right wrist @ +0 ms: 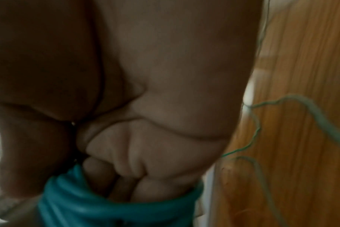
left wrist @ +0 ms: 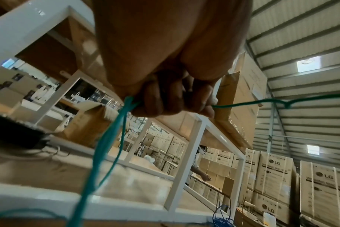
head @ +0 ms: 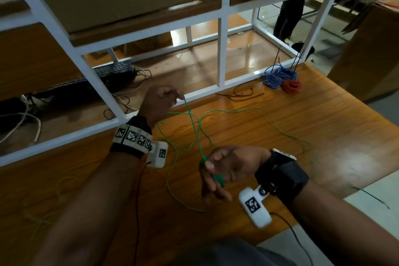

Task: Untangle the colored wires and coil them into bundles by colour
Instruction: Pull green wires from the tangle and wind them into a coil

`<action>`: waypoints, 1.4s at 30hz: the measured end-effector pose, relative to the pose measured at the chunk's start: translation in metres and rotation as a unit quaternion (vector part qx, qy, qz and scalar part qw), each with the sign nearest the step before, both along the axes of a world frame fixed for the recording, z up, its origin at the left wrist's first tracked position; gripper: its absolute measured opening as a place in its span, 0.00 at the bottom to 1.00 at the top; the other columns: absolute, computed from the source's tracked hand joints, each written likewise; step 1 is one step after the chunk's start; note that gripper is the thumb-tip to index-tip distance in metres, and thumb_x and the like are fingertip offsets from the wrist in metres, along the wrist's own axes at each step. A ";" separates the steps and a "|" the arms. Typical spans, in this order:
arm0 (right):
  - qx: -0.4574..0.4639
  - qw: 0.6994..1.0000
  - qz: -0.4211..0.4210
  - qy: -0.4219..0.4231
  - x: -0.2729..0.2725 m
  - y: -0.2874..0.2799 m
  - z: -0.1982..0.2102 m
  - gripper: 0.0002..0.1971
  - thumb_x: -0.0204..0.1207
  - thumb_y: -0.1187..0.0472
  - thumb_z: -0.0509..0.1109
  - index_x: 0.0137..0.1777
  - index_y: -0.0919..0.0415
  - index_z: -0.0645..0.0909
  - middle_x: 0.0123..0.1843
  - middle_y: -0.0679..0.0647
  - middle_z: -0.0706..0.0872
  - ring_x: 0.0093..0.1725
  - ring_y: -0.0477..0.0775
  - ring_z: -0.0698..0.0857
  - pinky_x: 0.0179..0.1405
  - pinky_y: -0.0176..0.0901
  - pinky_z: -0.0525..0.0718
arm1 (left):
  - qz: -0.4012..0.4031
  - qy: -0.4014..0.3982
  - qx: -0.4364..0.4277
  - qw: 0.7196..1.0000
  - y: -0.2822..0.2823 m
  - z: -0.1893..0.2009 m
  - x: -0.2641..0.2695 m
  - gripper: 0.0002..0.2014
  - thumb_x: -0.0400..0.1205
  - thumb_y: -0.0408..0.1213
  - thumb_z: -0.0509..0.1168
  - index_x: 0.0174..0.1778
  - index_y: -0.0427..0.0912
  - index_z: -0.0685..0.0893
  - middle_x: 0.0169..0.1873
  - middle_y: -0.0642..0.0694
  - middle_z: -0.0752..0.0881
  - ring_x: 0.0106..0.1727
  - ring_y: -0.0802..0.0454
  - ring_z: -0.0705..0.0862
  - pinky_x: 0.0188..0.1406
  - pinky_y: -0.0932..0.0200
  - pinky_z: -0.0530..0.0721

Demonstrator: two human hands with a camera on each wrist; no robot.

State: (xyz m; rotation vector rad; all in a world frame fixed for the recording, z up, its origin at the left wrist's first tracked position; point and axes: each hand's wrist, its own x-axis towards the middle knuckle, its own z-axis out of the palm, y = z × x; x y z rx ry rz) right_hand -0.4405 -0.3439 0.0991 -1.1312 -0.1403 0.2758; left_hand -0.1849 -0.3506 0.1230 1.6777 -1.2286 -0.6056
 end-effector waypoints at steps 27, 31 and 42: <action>-0.465 0.820 -0.266 0.199 0.021 -0.042 -0.048 0.18 0.85 0.41 0.64 0.49 0.49 0.92 0.50 0.49 0.95 0.55 0.58 0.90 0.65 0.66 0.84 | -0.066 -0.268 0.021 0.961 0.065 -0.030 -0.006 0.11 0.81 0.49 0.70 0.33 0.53 0.89 0.28 0.66 0.82 0.33 0.68 0.82 0.32 0.76 0.71; -0.435 0.859 -0.199 0.184 0.027 -0.032 -0.033 0.15 0.87 0.49 0.67 0.49 0.57 0.91 0.47 0.42 0.94 0.57 0.43 0.89 0.73 0.61 0.80 | -0.086 -0.309 -0.040 0.946 0.059 -0.009 -0.006 0.13 0.78 0.57 0.67 0.38 0.56 0.92 0.29 0.61 0.87 0.29 0.67 0.80 0.29 0.69 0.73; 0.226 0.960 -0.139 -0.087 0.009 -0.019 -0.010 0.06 0.82 0.67 0.72 0.55 0.70 0.84 0.51 0.64 0.92 0.68 0.61 0.87 0.73 0.51 0.82 | -0.165 0.114 -0.086 0.976 0.055 -0.012 -0.007 0.17 0.69 0.47 0.81 0.50 0.43 0.93 0.37 0.40 0.92 0.40 0.40 0.90 0.48 0.45 0.89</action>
